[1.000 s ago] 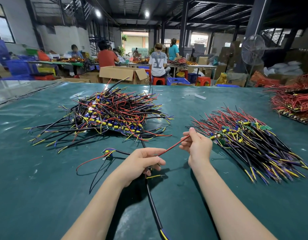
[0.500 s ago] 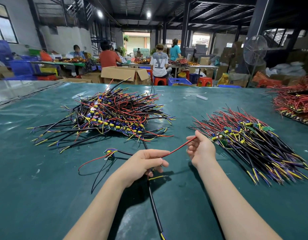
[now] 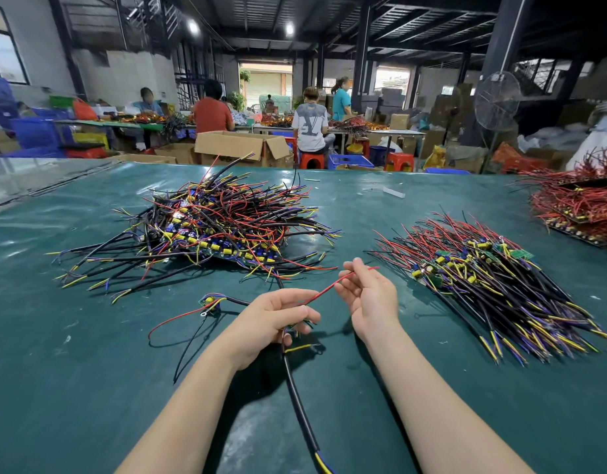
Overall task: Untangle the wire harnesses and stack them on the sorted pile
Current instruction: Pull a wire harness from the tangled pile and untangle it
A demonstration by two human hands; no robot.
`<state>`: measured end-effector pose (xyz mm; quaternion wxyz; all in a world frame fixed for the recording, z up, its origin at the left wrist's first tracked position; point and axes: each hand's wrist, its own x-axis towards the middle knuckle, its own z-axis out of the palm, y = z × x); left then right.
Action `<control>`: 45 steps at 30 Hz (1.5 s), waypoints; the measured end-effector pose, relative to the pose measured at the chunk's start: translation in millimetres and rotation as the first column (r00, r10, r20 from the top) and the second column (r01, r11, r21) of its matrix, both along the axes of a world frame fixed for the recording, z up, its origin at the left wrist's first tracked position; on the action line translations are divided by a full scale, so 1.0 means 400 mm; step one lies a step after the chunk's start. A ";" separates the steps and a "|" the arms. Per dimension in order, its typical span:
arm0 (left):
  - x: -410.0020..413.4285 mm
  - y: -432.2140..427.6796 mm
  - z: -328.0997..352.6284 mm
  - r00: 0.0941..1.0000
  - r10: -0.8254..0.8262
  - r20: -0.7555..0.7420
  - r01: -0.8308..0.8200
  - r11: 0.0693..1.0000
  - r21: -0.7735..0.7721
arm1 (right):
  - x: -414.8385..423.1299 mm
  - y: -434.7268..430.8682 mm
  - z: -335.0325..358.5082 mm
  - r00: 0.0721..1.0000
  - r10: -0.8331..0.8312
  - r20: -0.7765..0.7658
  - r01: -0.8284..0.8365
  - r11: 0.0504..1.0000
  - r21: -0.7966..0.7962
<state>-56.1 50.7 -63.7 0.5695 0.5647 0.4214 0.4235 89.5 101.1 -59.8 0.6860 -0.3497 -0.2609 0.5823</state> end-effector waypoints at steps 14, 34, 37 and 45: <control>-0.010 0.007 -0.007 0.999 0.035 0.033 -0.035 0.999 -0.007 | 0.000 -0.014 0.010 0.968 0.249 0.044 -0.247 0.968 -0.043; 0.001 0.025 -0.015 0.910 0.322 0.263 -0.296 0.946 -0.133 | -0.048 -0.048 0.005 0.856 0.284 0.432 -0.301 0.953 -0.031; -0.004 0.023 -0.010 0.901 0.321 0.294 -0.292 0.946 -0.137 | -0.048 -0.046 0.009 0.878 0.339 0.337 -0.337 0.939 -0.066; 0.006 0.020 -0.009 0.907 0.332 0.260 -0.317 0.943 -0.099 | -0.060 -0.045 -0.003 0.847 0.352 0.399 -0.347 0.934 -0.085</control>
